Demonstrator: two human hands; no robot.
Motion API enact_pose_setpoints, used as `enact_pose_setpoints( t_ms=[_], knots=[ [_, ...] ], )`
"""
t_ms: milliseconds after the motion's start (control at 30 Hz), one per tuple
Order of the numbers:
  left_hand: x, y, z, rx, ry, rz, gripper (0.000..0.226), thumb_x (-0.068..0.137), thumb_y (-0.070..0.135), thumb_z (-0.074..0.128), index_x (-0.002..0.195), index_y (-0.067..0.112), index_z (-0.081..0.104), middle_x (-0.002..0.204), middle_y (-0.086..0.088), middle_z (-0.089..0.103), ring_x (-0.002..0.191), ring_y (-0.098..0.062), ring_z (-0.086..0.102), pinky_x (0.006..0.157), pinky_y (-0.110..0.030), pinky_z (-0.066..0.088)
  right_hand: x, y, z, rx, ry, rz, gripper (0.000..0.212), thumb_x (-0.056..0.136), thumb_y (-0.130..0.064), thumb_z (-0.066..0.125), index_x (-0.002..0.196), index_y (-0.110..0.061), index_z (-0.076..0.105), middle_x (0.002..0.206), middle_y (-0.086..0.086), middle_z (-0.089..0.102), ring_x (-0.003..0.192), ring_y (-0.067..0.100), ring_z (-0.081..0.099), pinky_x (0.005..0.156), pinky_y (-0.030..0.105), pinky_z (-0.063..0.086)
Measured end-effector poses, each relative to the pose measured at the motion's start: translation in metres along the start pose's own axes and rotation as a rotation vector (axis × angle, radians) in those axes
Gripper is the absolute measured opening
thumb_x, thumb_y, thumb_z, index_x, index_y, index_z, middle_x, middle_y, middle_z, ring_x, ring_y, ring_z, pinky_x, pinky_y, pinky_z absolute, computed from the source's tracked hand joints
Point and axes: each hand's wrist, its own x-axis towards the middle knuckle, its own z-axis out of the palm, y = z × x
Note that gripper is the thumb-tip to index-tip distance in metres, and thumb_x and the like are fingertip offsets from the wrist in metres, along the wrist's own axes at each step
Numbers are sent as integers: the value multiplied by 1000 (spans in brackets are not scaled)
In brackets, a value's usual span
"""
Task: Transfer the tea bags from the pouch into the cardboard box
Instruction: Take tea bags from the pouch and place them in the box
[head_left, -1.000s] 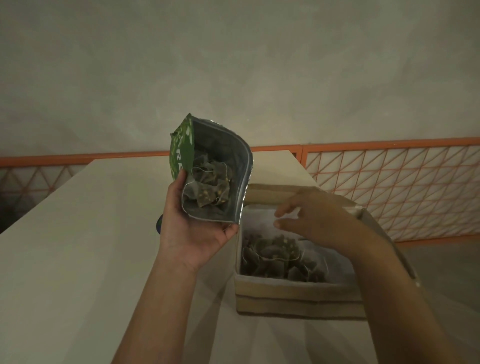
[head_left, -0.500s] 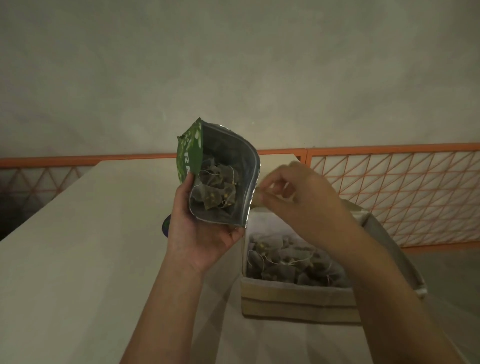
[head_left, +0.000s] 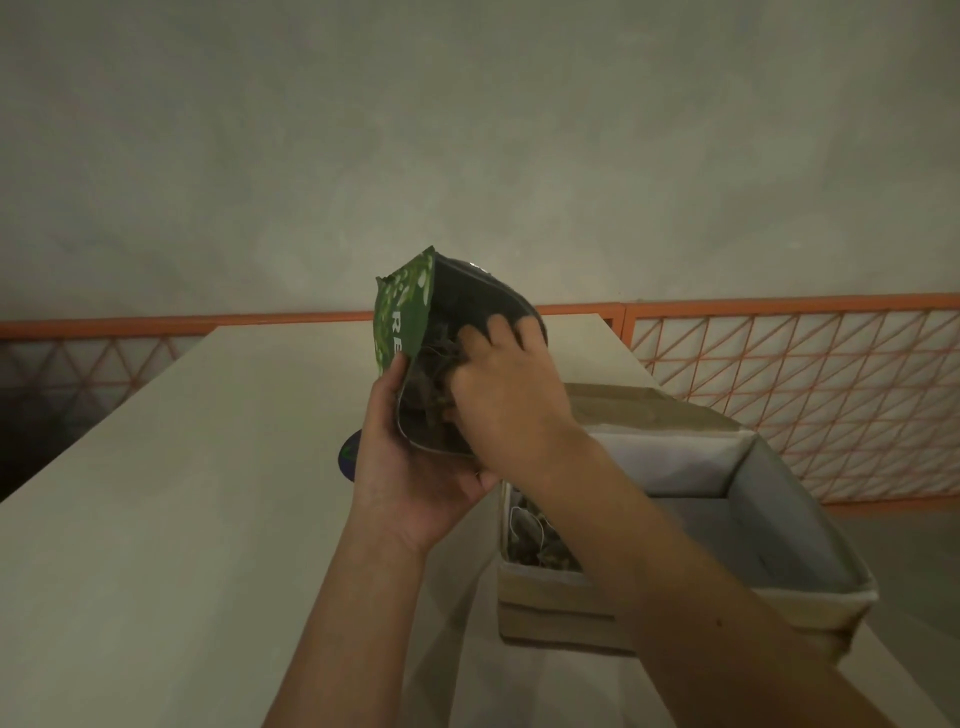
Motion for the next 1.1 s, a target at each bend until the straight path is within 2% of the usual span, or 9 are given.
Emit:
enact_pose_setpoints(
  t_ms=[100, 167, 300, 400, 567, 733, 867, 1000, 1100],
  knots=[
    [2, 1, -3, 3, 26, -6, 63, 88, 65, 53, 127, 20, 71, 134, -12, 66, 128, -29, 59, 110, -41, 42, -2, 8, 4, 130, 138, -3, 15, 80, -27, 64, 88, -17, 72, 99, 6, 63, 98, 28, 52, 94, 39, 35],
    [2, 0, -3, 9, 35, 4, 64, 88, 64, 54, 132, 20, 67, 139, -12, 63, 133, -27, 55, 113, -39, 36, -7, 17, -4, 403, 182, 38, 8, 77, -22, 67, 78, -14, 66, 89, 5, 62, 89, 24, 54, 84, 33, 42],
    [3, -1, -3, 25, 6, 17, 63, 88, 65, 52, 130, 21, 68, 129, -8, 67, 107, -24, 64, 88, -34, 46, -24, 38, -34, 961, 162, 149, 14, 80, -12, 68, 77, -14, 54, 89, 3, 66, 80, 18, 62, 72, 40, 53],
    [4, -1, -4, 26, -1, 8, 64, 88, 67, 52, 127, 20, 70, 127, -10, 69, 106, -26, 64, 90, -35, 45, -33, 56, -51, 1110, 125, 224, 18, 81, -9, 72, 83, -12, 55, 84, -5, 67, 73, 18, 64, 70, 37, 55],
    [6, -2, -8, 10, -11, -6, 66, 86, 67, 54, 128, 18, 70, 128, -12, 68, 109, -28, 62, 91, -35, 44, -42, 83, -61, 1010, -171, 245, 33, 75, -20, 81, 96, -28, 57, 75, -5, 67, 60, 4, 59, 56, 14, 44],
    [7, -3, -10, 13, -21, 19, 67, 85, 67, 56, 130, 18, 68, 122, -12, 69, 100, -26, 65, 88, -34, 47, -56, 91, -42, 806, -493, 261, 11, 77, -33, 78, 83, -30, 70, 81, -10, 67, 71, 3, 60, 66, 21, 43],
    [8, -4, -12, 23, -21, 34, 63, 85, 67, 54, 119, 18, 75, 119, -12, 71, 97, -26, 68, 90, -35, 47, -69, 86, -24, 793, -550, 258, 15, 86, -48, 64, 88, -34, 70, 87, -20, 64, 76, -5, 57, 67, 15, 39],
    [8, -5, -11, 6, -15, 39, 61, 86, 67, 55, 113, 17, 78, 118, -12, 71, 93, -27, 70, 89, -36, 48, -77, 77, -3, 757, -558, 256, 13, 92, -35, 61, 103, -34, 69, 95, -25, 53, 80, -8, 52, 70, 10, 38],
    [7, -5, -9, -3, -10, 34, 59, 87, 66, 54, 113, 18, 78, 120, -11, 71, 97, -26, 69, 92, -35, 46, -82, 72, 9, 738, -728, 222, 18, 90, -30, 65, 106, -35, 70, 88, -28, 49, 83, -8, 49, 79, 15, 39]
  ],
)
